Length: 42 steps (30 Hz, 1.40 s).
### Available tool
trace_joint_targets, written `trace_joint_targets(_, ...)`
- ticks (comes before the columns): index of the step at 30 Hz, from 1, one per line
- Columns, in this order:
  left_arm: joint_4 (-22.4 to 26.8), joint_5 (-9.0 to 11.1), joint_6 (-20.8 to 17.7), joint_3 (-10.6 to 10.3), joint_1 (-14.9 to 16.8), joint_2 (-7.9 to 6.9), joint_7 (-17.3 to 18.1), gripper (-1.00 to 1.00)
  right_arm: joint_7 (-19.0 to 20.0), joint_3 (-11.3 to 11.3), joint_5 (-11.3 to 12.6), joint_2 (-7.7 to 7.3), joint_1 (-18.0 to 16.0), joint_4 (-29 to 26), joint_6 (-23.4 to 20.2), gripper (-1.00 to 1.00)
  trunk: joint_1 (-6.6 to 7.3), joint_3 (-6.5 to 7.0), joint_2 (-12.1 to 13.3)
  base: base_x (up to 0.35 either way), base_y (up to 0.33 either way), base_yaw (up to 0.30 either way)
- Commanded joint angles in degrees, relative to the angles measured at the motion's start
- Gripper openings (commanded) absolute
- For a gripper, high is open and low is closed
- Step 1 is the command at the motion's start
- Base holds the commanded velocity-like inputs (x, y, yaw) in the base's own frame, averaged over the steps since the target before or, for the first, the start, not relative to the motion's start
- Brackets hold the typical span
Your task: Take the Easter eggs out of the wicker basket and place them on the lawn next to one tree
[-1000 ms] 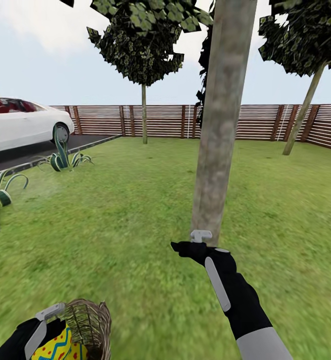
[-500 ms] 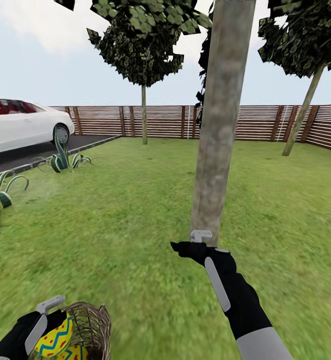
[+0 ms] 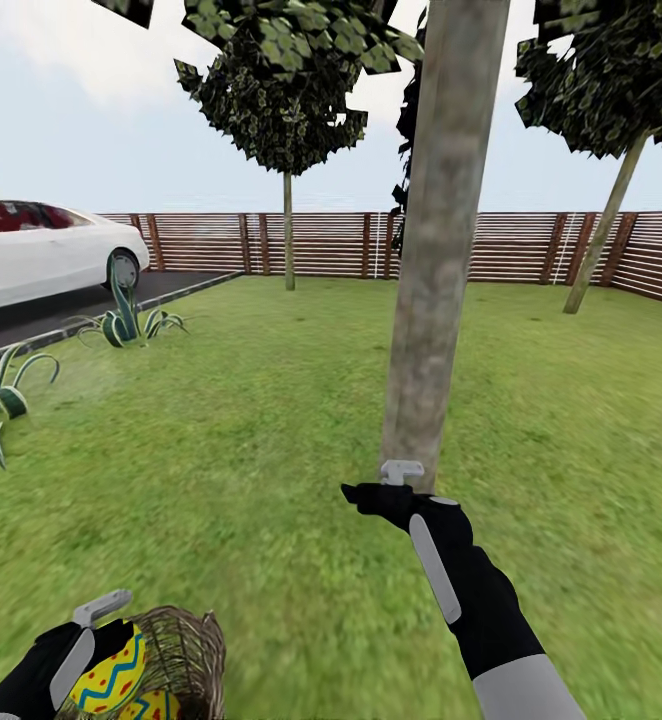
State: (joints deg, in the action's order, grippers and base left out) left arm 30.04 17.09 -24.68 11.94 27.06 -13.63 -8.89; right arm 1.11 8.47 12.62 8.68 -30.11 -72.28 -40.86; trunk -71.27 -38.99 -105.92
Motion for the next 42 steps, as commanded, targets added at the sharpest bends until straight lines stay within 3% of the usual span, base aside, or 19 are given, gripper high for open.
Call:
trace_joint_targets(1,0.1,0.6,-0.3,0.0,0.0,0.0,-0.3,-1.0,0.1,0.0,-0.1,0.02,0.0,-0.1,-0.3,1.0,0.24,0.13,0.4,-0.057,0.0,0.0)
trace_joint_targets(6,2.3,0.6,-0.5,0.1,0.0,0.0,-0.4,-1.0,0.1,0.0,-0.1,0.02,-0.1,-0.1,-0.3,1.0,1.34,1.02,2.4,-0.018,0.0,0.0)
trace_joint_targets(13,19.3,1.0,-7.1,0.1,-1.7,0.12,-0.7,-1.0,0.1,-0.1,-0.1,0.02,-0.1,-0.1,-0.3,1.0,2.88,2.28,5.2,-0.001,0.0,0.0)
trace_joint_targets(15,24.8,1.0,-10.7,0.2,-1.8,0.12,-0.9,-1.0,0.1,-0.1,-0.1,0.02,0.0,-0.1,-0.3,1.0,3.32,2.64,6.0,0.0,0.0,0.0)
trace_joint_targets(17,33.9,0.7,-19.0,0.3,-1.8,0.11,-1.0,-1.0,0.1,-0.2,-0.1,-0.09,-0.1,-0.1,-0.3,1.0,3.76,3.0,6.8,0.0,0.0,0.0)
trace_joint_targets(20,40.6,0.6,-29.0,0.4,-1.3,0.09,-1.2,-1.0,0.1,-0.4,-0.1,-0.14,-0.1,-0.1,-0.3,1.0,4.41,3.54,8.0,0.0,0.0,0.0)
trace_joint_targets(23,40.8,0.3,-32.3,0.3,1.7,0.09,-1.2,-1.0,0.1,-0.4,-0.1,-0.15,-0.1,-0.1,-0.3,1.0,5.07,4.07,9.2,0.0,0.0,0.0)
trace_joint_targets(27,38.2,0.1,-33.2,0.1,5.2,0.08,-1.7,-1.0,-0.1,-0.7,-0.1,-0.18,0.0,-0.4,-0.3,1.0,5.95,4.82,10.8,0.0,0.0,-0.041)
trace_joint_targets(31,36.6,0.4,-33.5,0.0,6.0,0.09,-1.7,-1.0,-0.1,-0.9,-0.1,-0.24,0.0,-0.4,-0.3,1.0,6.17,5.13,11.2,0.0,0.0,-0.222)
trace_joint_targets(39,38.2,0.4,-34.3,0.0,6.0,0.16,-1.7,-1.0,-0.1,-0.2,-0.1,-0.17,0.0,-0.3,-0.3,1.0,6.17,5.3,11.2,0.0,-0.036,-0.144)
trace_joint_targets(42,38.3,0.3,-34.9,0.0,6.1,0.17,-1.7,-1.0,0.0,0.1,-0.1,-0.15,-0.1,-0.2,-2.8,1.0,6.17,5.3,11.2,0.0,-0.255,-0.004)
